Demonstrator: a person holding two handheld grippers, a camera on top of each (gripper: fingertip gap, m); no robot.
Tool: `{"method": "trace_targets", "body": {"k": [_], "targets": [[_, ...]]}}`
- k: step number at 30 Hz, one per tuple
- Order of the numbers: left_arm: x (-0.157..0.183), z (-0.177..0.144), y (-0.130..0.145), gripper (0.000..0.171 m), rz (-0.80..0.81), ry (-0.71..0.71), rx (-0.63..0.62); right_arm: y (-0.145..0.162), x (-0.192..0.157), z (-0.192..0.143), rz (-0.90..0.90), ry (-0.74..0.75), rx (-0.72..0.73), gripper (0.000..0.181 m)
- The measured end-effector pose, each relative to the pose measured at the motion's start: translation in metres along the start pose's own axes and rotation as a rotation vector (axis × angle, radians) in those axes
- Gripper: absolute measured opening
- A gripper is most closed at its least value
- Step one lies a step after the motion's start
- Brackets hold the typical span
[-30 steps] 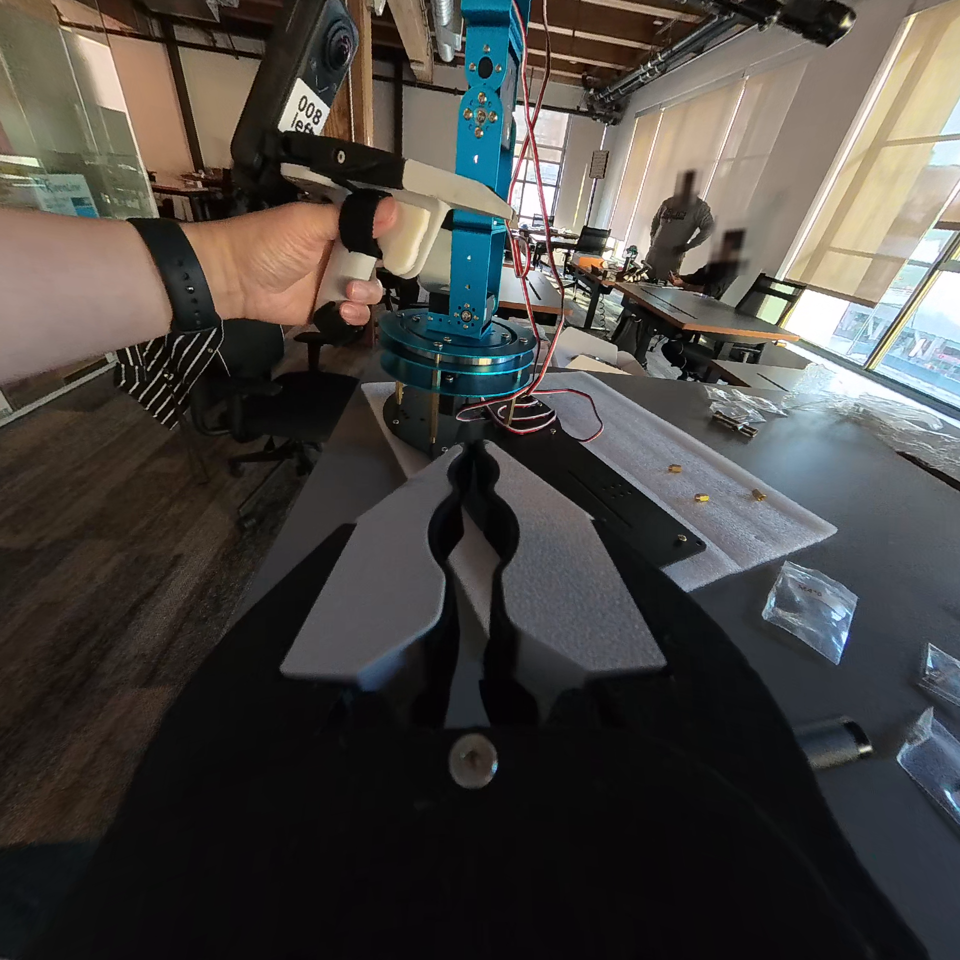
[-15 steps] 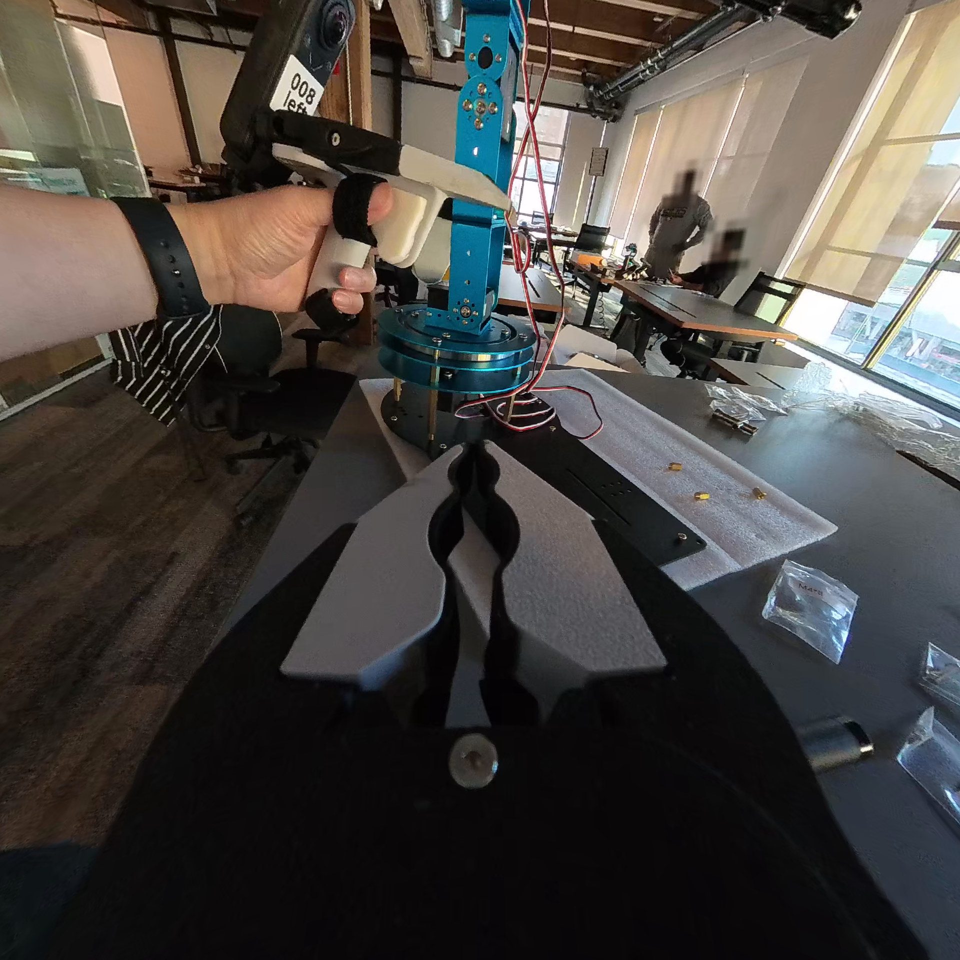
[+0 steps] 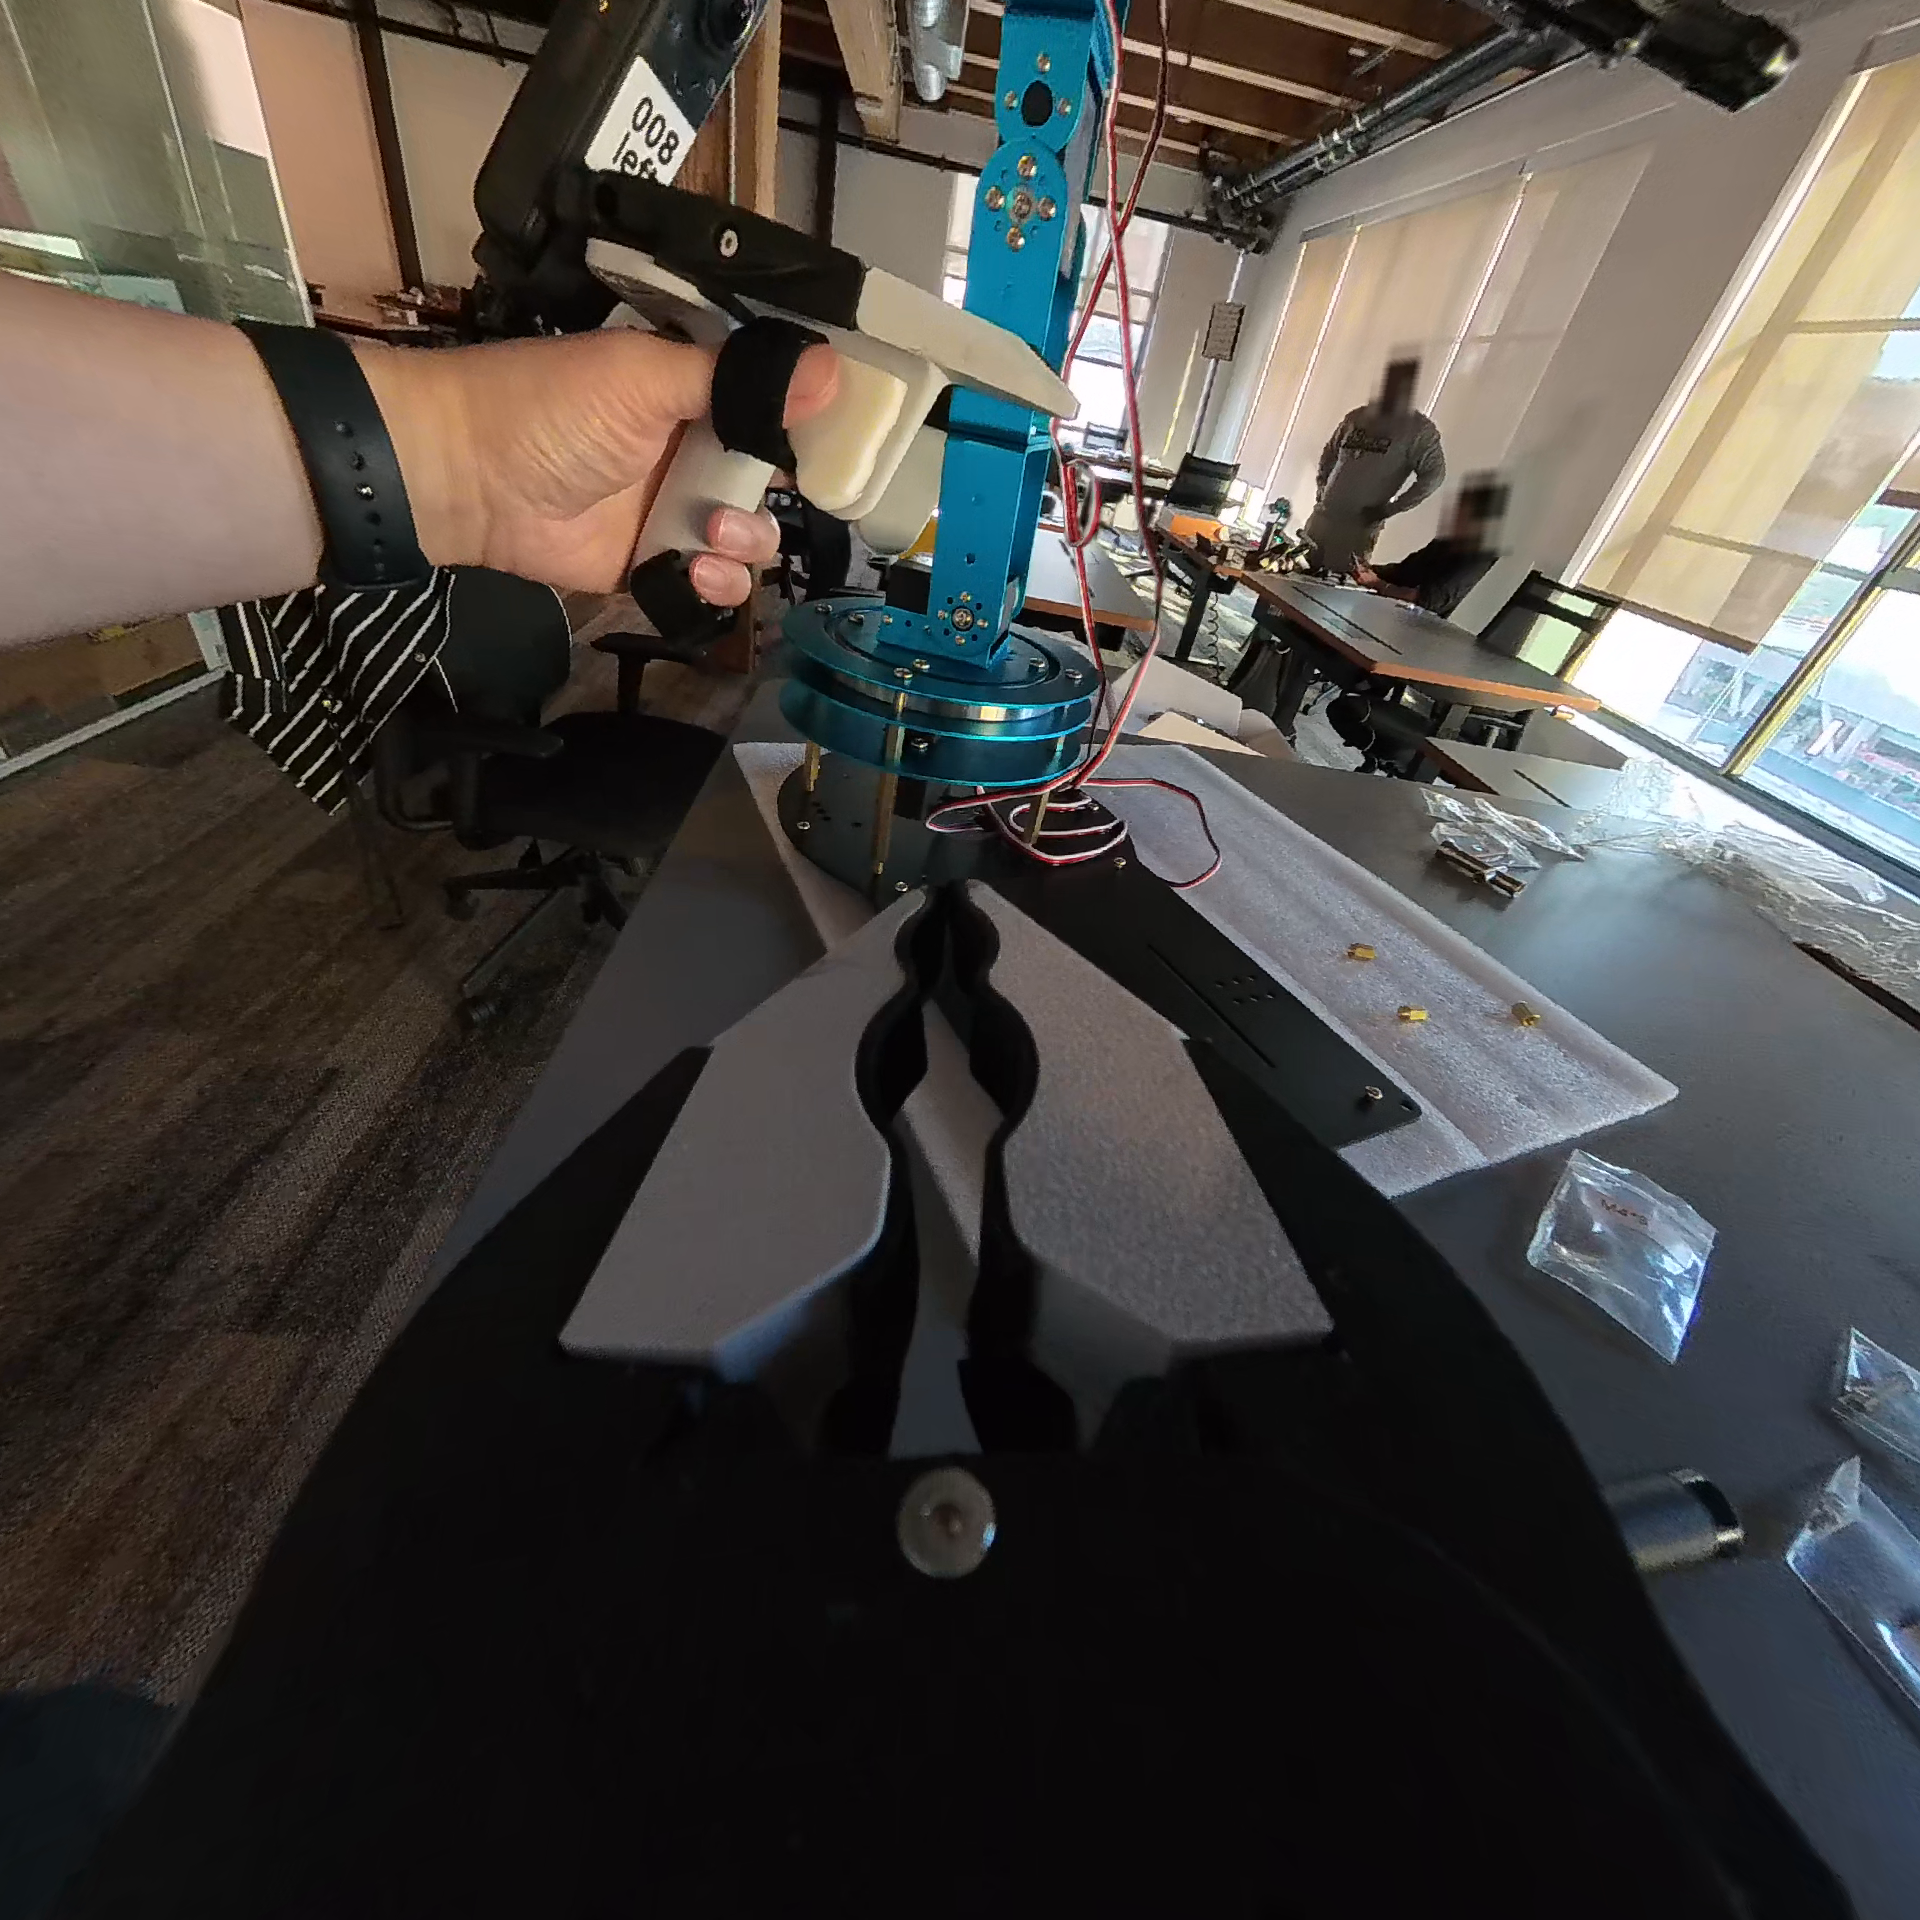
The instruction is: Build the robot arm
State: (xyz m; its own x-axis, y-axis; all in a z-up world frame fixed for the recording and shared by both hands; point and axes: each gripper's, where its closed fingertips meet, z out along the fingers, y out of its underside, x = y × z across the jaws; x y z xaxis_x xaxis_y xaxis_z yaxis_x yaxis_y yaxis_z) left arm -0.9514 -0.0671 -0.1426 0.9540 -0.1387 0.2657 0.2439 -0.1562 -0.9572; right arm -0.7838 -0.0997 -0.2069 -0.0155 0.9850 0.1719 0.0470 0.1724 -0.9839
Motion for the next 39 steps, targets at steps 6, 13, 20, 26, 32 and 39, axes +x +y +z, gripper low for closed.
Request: {"method": "trace_targets", "body": {"k": [6, 13, 20, 26, 32, 39], "targets": [[0.0, 0.0, 0.0, 0.072, 0.004, 0.008, -0.014, 0.001, 0.004, -0.001, 0.014, 0.009, 0.001, 0.0], [0.002, -0.002, 0.0, 0.072, 0.003, 0.052, 0.007, 0.002, -0.003, 0.0, -0.02, -0.001, -0.009, 0.0], [-0.002, -0.015, 0.0, 0.081, 0.069, 0.141, -0.03, 0.002, -0.008, -0.001, -0.063, 0.0, -0.019, 0.0], [-0.016, -0.041, -0.013, 0.08, 0.057, 0.296, -0.002, -0.022, 0.001, -0.001, -0.069, 0.055, -0.004, 0.008], [-0.03, -0.058, -0.035, 0.073, 0.061, 0.504, 0.025, -0.08, 0.022, 0.04, 0.23, 0.114, 0.028, 0.032], [-0.016, -0.05, -0.072, 0.065, 0.113, 0.885, 0.061, -0.136, 0.016, 0.13, 0.251, 0.225, 0.161, 0.049]]}}
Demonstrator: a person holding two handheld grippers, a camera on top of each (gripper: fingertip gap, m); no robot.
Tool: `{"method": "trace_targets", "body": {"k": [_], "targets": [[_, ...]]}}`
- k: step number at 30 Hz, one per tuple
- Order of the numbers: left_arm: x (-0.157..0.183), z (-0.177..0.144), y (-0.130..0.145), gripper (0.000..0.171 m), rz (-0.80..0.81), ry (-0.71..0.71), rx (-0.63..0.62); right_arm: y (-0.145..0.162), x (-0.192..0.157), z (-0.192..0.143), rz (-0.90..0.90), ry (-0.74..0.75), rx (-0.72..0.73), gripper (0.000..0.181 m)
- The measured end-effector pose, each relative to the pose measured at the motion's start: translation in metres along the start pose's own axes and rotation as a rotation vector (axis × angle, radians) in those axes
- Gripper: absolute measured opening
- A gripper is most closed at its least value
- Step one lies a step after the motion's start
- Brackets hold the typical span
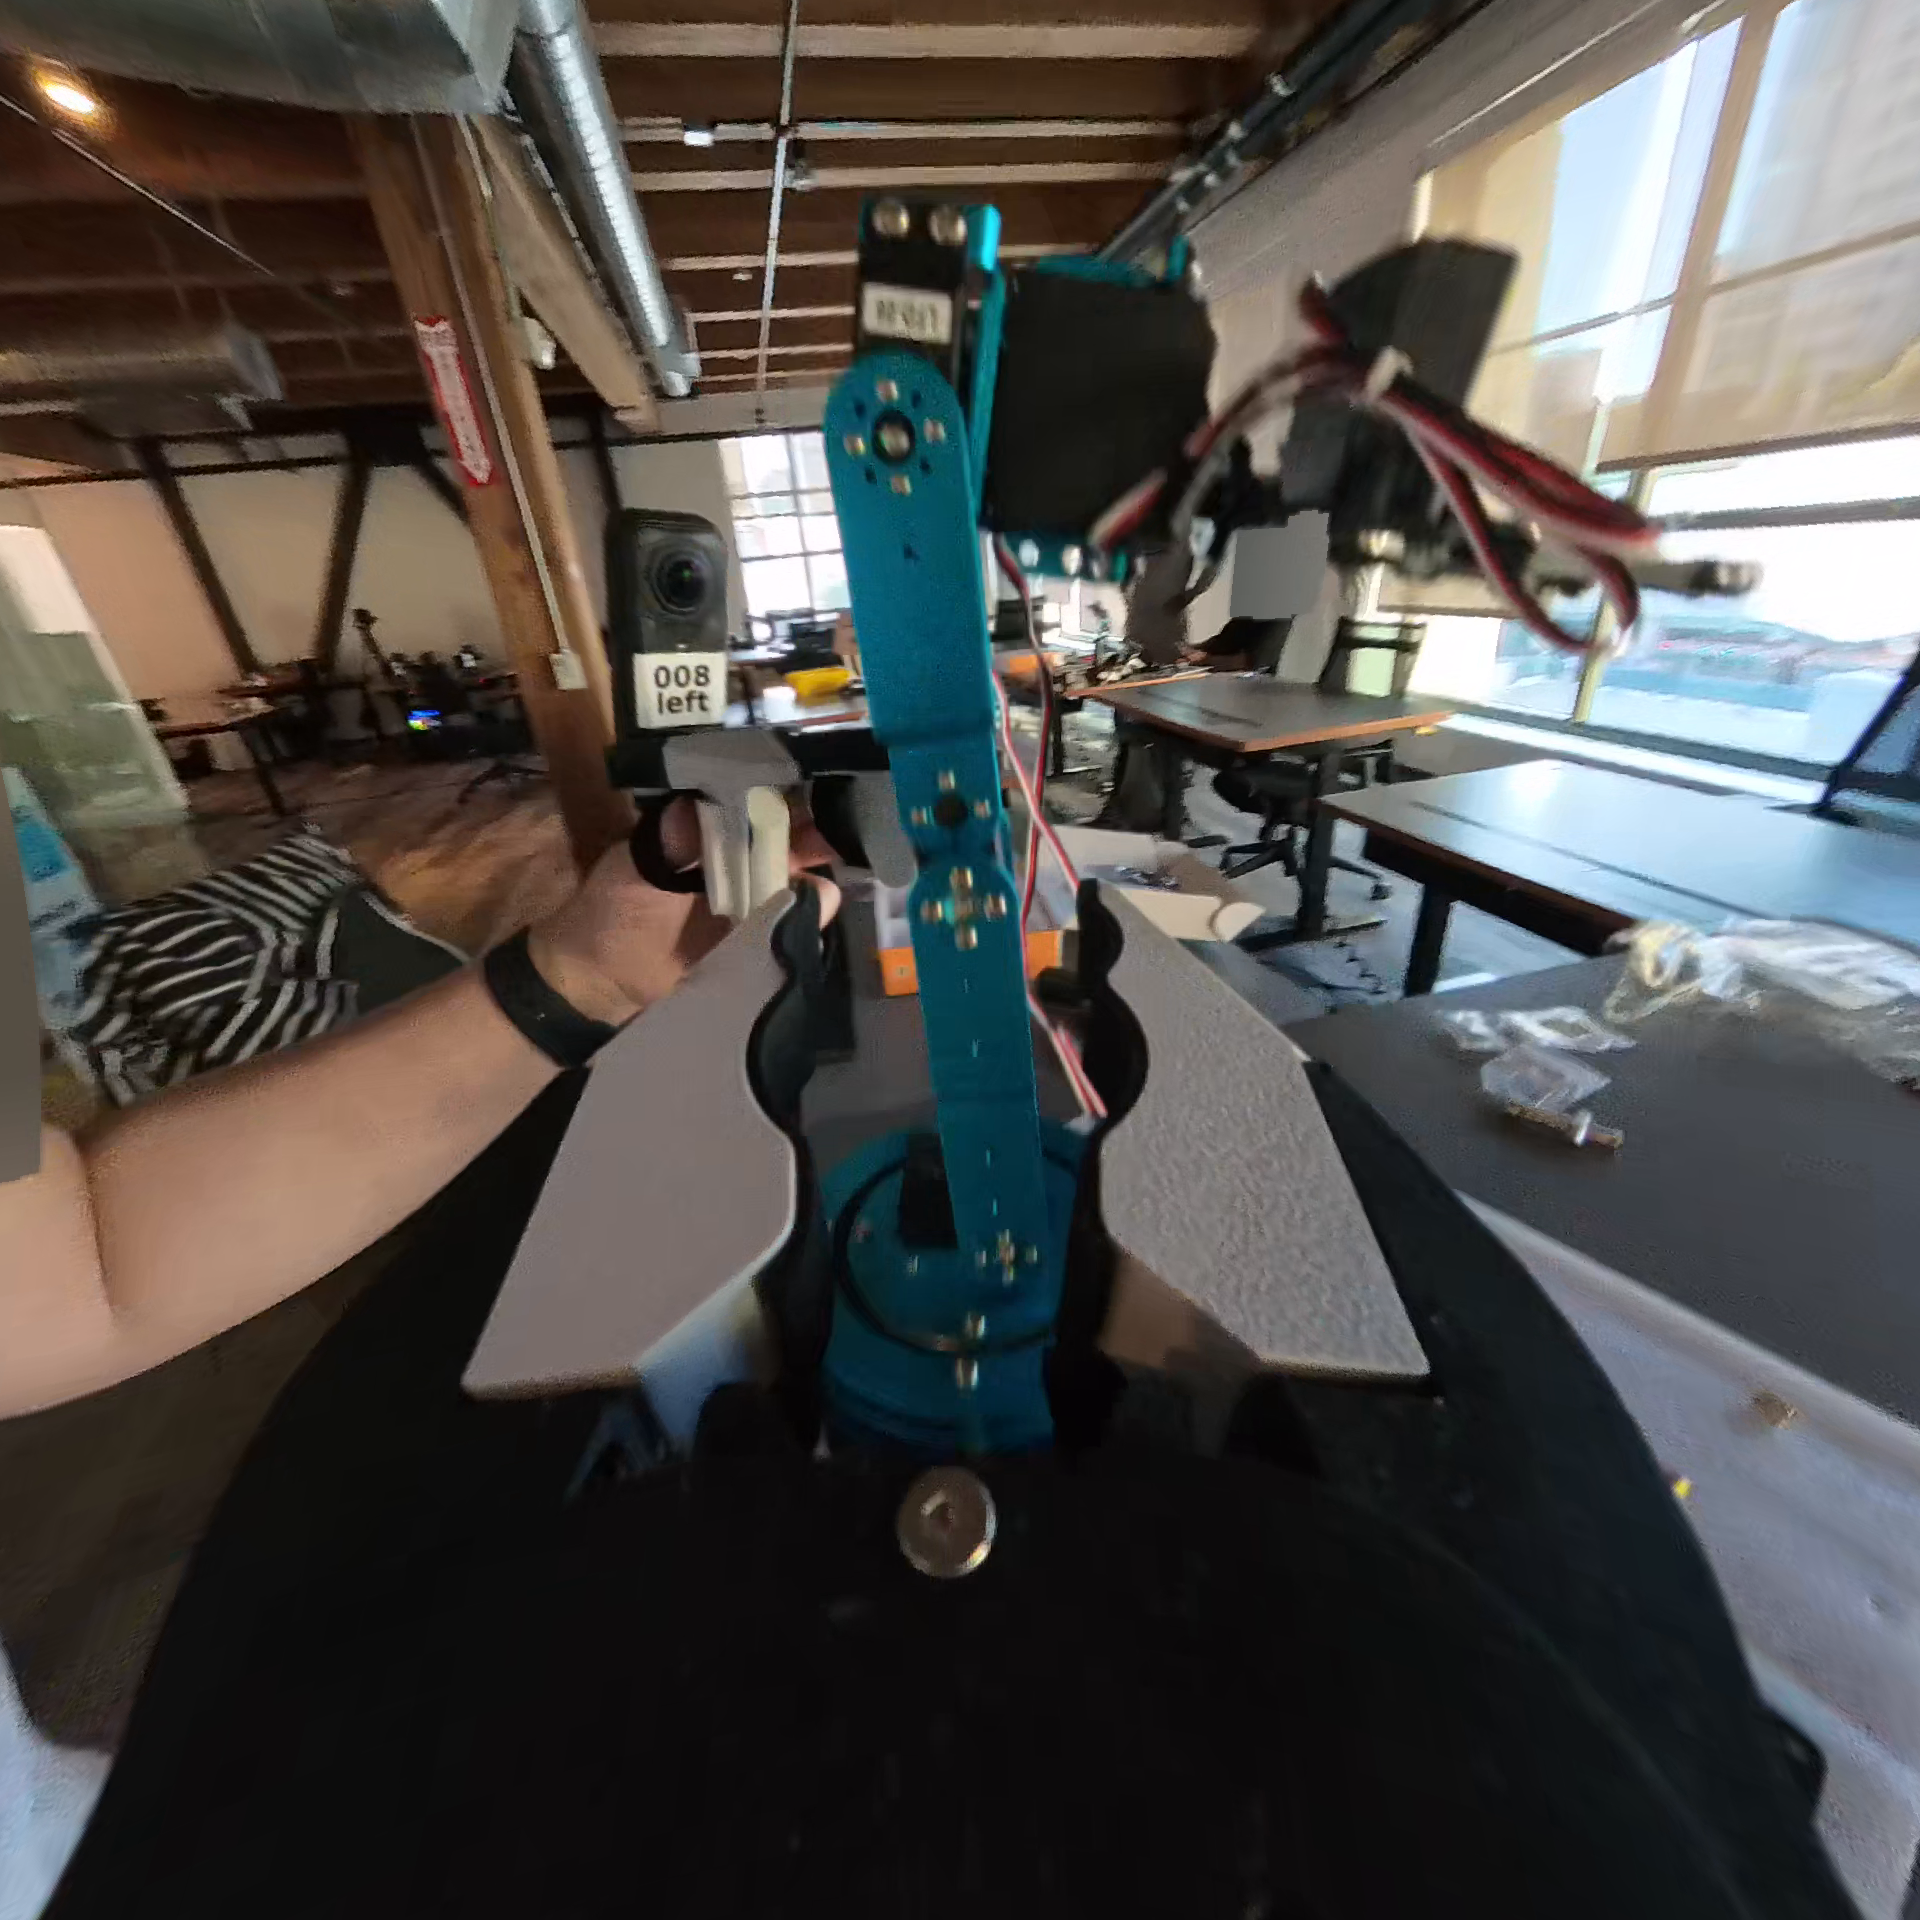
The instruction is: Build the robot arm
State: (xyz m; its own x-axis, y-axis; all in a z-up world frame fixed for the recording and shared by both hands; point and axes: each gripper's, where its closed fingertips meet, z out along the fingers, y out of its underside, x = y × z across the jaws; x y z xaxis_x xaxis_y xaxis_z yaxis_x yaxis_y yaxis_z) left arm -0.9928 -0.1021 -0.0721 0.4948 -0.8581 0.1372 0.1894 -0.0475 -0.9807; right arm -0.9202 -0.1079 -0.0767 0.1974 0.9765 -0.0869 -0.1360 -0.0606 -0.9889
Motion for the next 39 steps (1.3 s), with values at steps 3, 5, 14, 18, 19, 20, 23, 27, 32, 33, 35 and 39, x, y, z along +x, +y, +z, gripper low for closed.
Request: {"method": "trace_targets", "body": {"k": [3, 5, 14, 18, 19, 20, 23, 27, 32, 33, 35, 39], "targets": [[0.0, 0.014, -0.02, 0.057, -0.039, 0.202, 0.024, -0.026, -0.004, 0.021, -0.091, 0.069, 0.031, 0.046], [0.006, 0.024, -0.025, 0.052, -0.102, 0.349, -0.005, -0.038, -0.003, 0.031, -0.169, 0.111, 0.041, 0.034], [0.019, 0.039, -0.014, 0.029, -0.24, 0.596, -0.038, -0.036, -0.003, 0.05, 0.013, 0.056, -0.096, 0.027], [0.022, 0.038, -0.013, 0.029, -0.237, 0.598, -0.037, -0.036, -0.005, 0.048, 0.027, 0.052, -0.097, 0.028], [0.022, 0.038, -0.013, 0.03, -0.237, 0.592, -0.035, -0.036, -0.006, 0.048, 0.019, 0.053, -0.091, 0.028], [0.022, 0.038, -0.013, 0.03, -0.233, 0.584, -0.03, -0.037, -0.007, 0.048, 0.009, 0.049, -0.084, 0.03], [0.022, 0.037, -0.008, 0.035, -0.241, 0.552, -0.034, -0.037, -0.01, 0.047, 0.0, 0.027, -0.064, 0.037], [0.022, 0.037, -0.004, 0.035, -0.281, 0.517, -0.025, -0.036, -0.009, 0.045, 0.034, -0.03, -0.063, 0.027], [0.021, 0.036, -0.004, 0.036, -0.306, 0.479, -0.003, -0.036, -0.009, 0.045, 0.012, -0.104, -0.076, 0.026], [0.021, 0.036, -0.004, 0.036, -0.307, 0.47, 0.006, -0.036, -0.01, 0.045, -0.006, -0.113, -0.082, 0.026], [0.021, 0.036, -0.004, 0.037, -0.31, 0.45, 0.027, -0.037, -0.01, 0.046, -0.034, -0.136, -0.085, 0.026], [0.02, 0.036, -0.004, 0.038, -0.328, 0.416, 0.05, -0.037, -0.013, 0.046, -0.046, -0.208, -0.073, 0.027]]}}
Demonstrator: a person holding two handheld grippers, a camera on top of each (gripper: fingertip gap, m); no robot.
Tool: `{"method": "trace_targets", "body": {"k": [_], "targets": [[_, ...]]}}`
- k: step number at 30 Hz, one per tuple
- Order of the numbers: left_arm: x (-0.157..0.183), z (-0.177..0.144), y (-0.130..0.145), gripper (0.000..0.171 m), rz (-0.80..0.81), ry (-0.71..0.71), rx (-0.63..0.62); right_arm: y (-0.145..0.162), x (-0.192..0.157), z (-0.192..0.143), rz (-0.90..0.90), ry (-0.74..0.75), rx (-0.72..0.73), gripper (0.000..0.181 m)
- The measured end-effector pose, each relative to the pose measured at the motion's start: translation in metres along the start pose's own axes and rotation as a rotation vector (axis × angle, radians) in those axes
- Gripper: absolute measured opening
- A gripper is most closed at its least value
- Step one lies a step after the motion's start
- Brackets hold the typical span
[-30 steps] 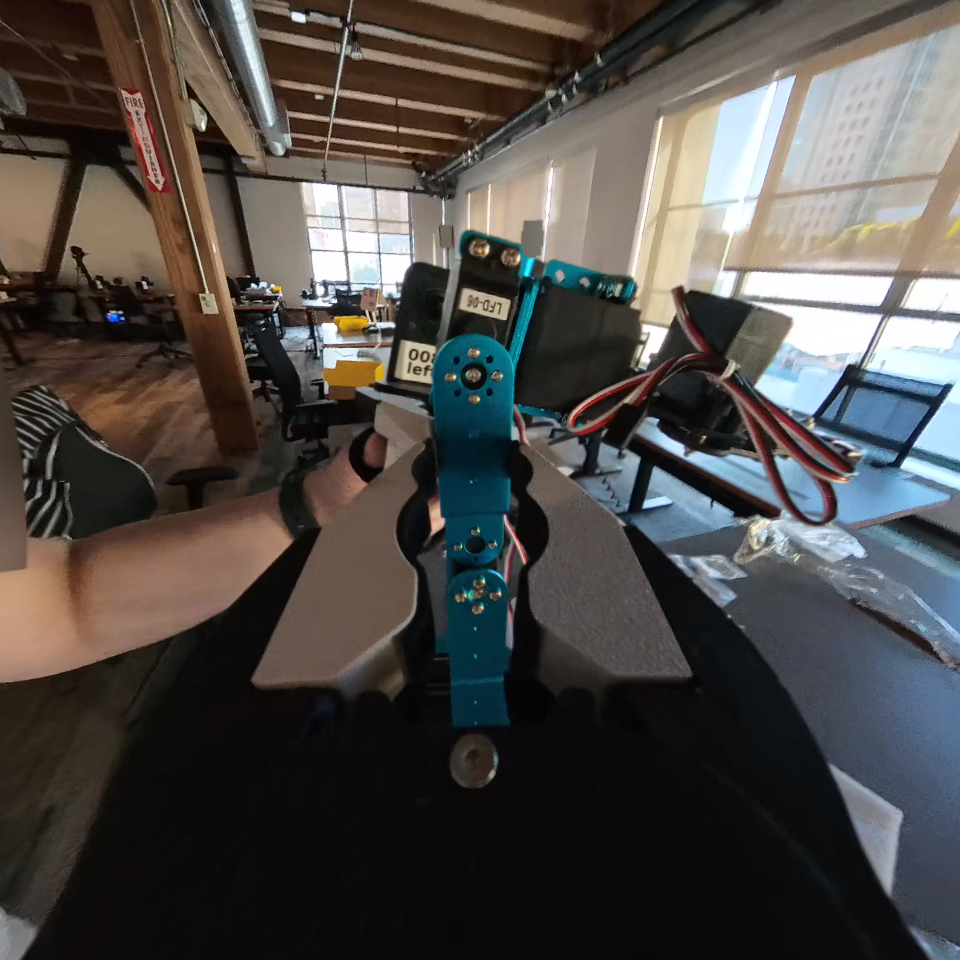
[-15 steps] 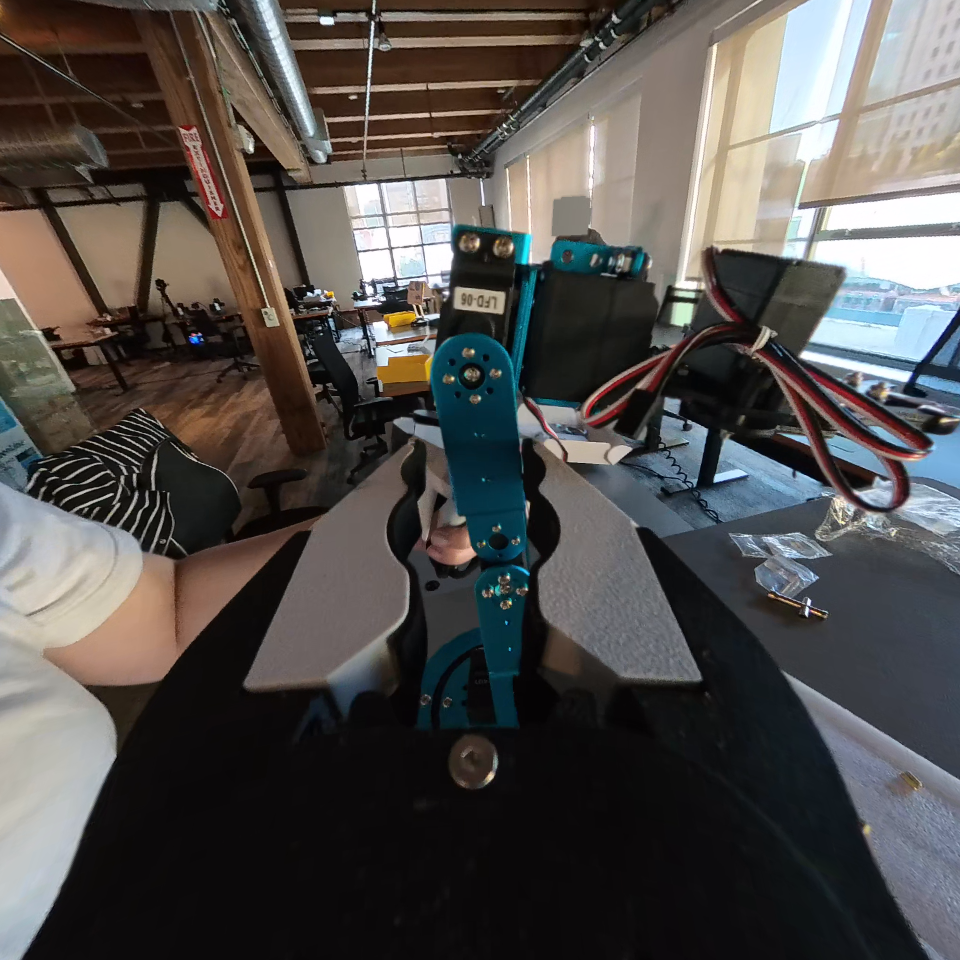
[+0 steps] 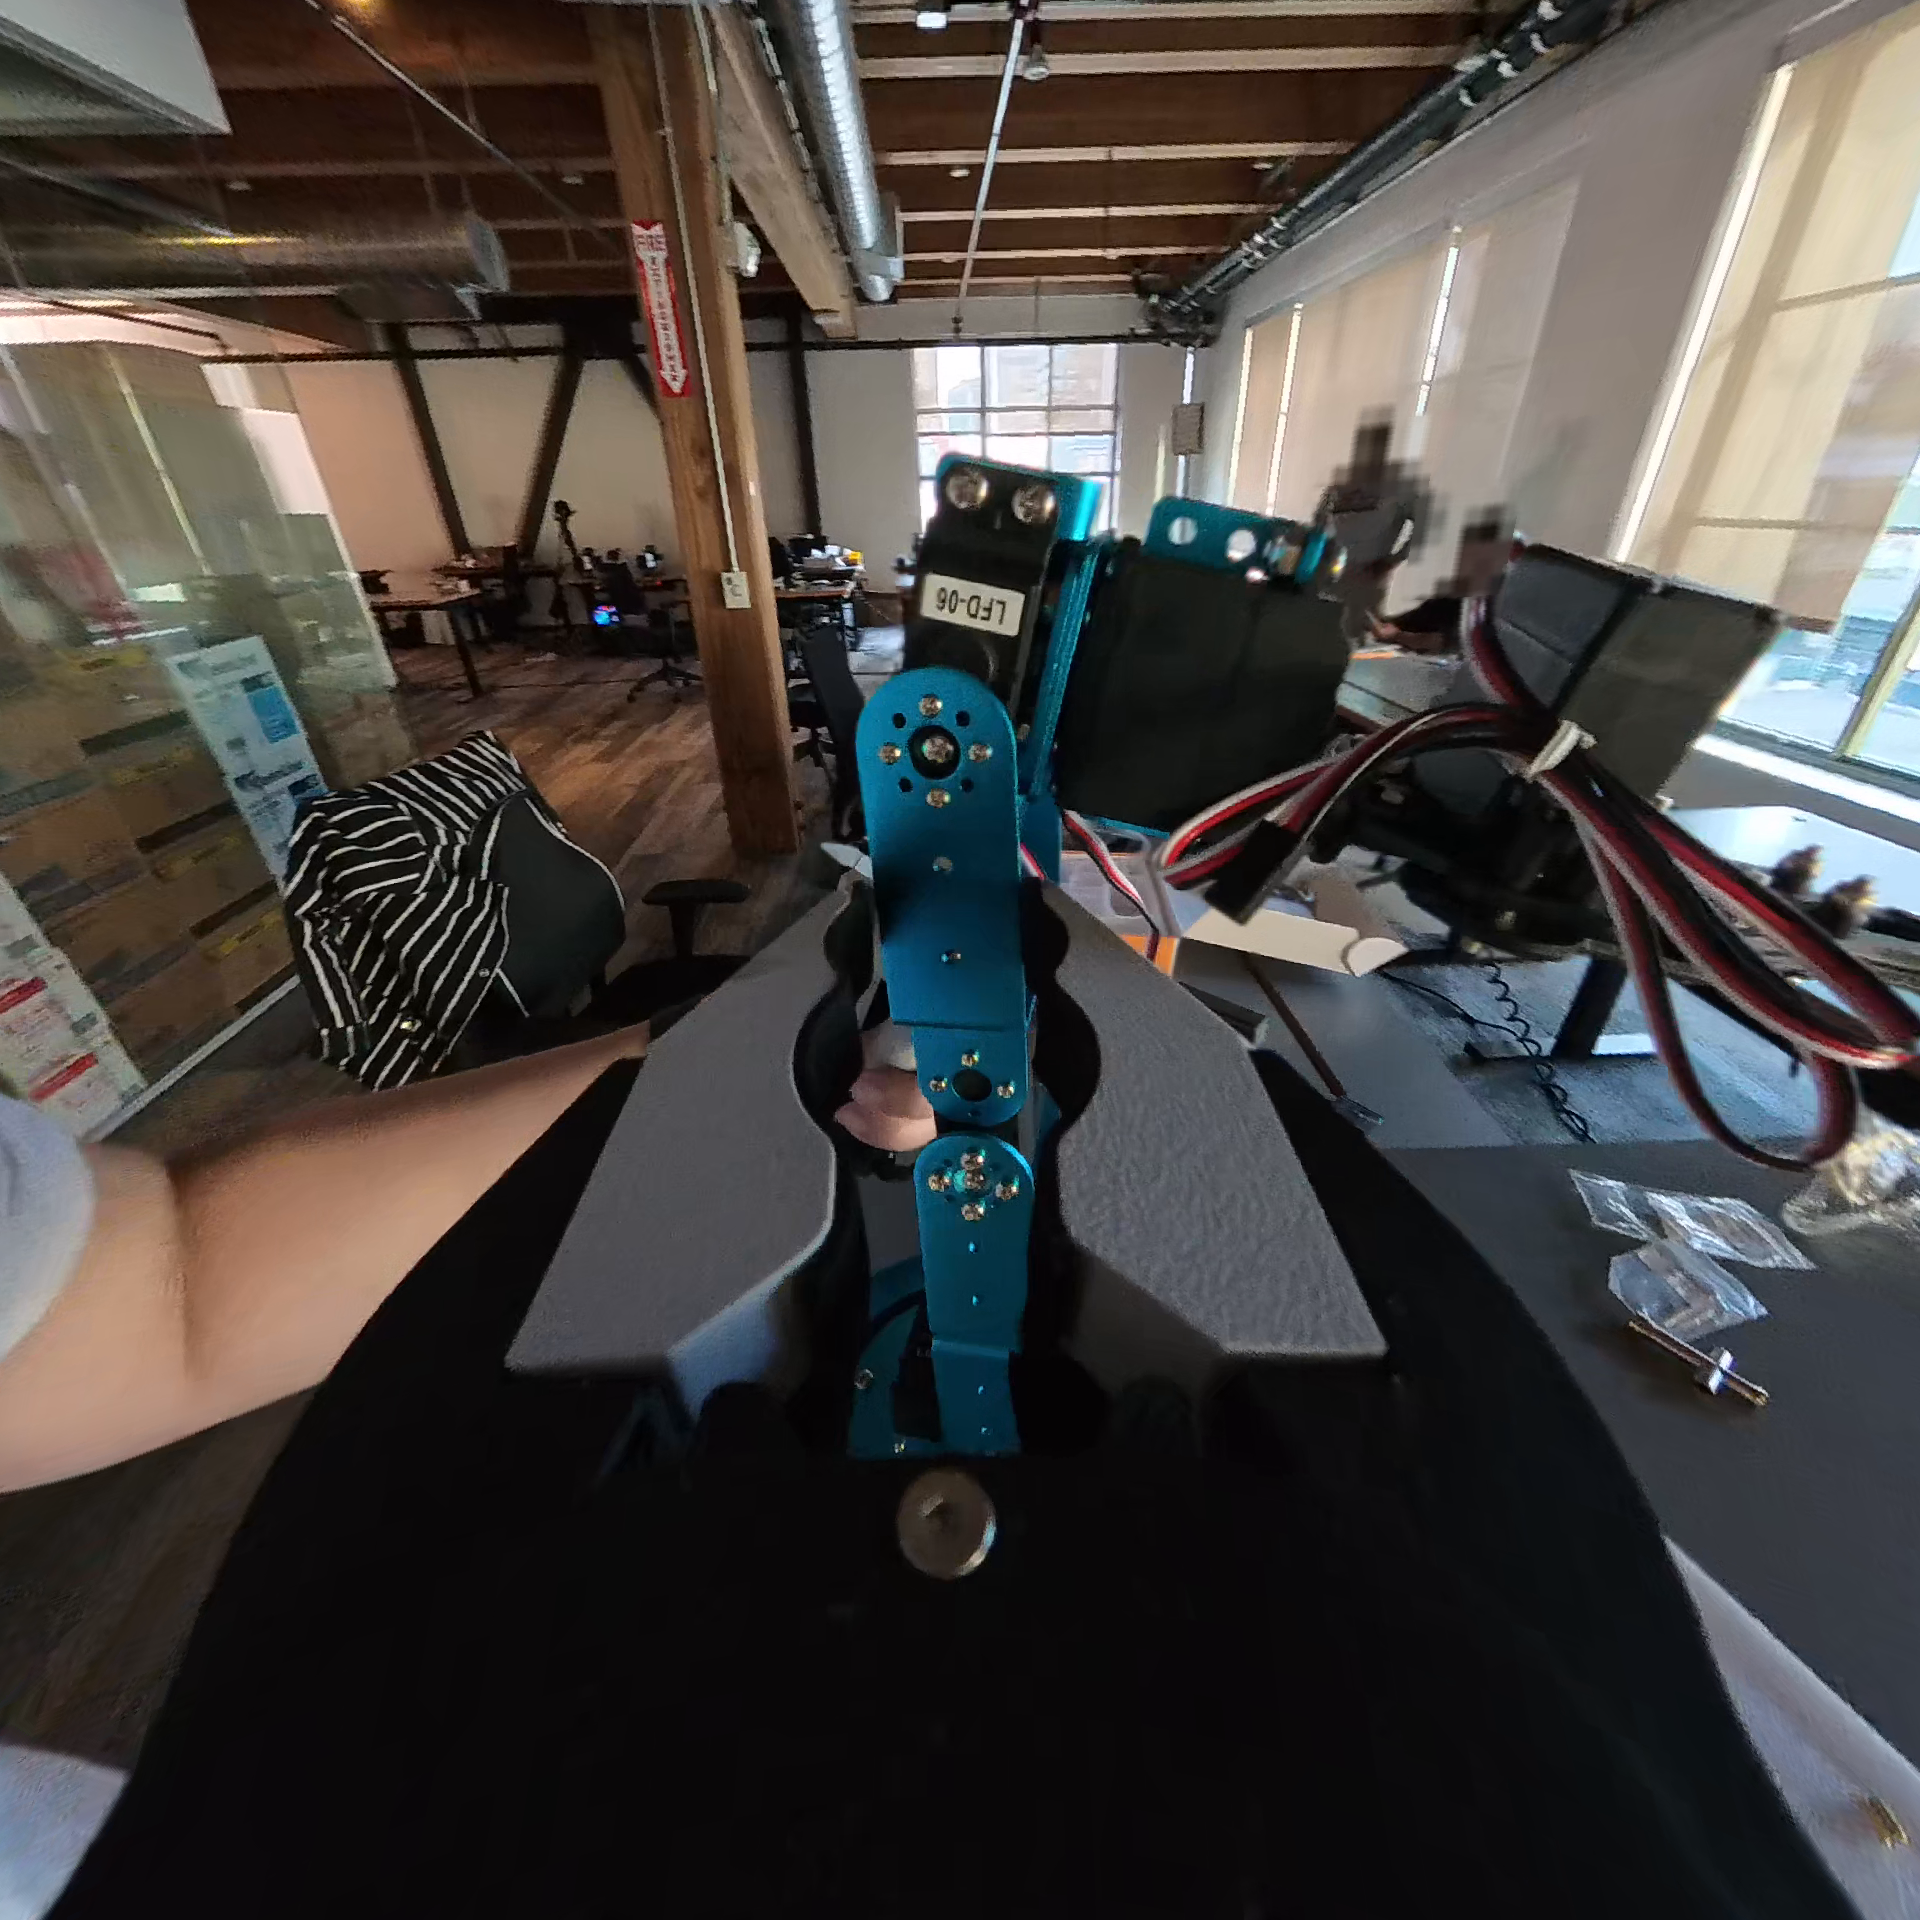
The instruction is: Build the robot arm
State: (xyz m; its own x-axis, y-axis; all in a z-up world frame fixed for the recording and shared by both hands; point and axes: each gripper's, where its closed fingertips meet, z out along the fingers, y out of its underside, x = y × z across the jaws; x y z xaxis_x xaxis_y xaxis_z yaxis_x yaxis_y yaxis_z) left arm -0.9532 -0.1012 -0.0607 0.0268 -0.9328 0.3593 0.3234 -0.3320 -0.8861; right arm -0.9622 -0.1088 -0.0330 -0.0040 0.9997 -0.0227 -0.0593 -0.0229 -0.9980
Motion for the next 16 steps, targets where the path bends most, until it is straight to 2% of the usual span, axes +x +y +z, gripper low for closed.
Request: {"method": "trace_targets", "body": {"k": [7, 12, 16], "targets": [[-0.001, 0.0, -0.002, 0.041, -0.023, -0.051, 0.054, -0.005, -0.005, -0.009, -0.049, -0.094, 0.042, 0.034], [-0.001, -0.001, -0.004, 0.04, -0.042, -0.069, 0.098, -0.01, -0.006, -0.017, 0.019, -0.152, 0.089, 0.035], [-0.002, -0.001, -0.005, 0.041, -0.037, -0.101, 0.121, -0.009, -0.009, -0.02, 0.001, -0.177, 0.064, 0.042]]}}
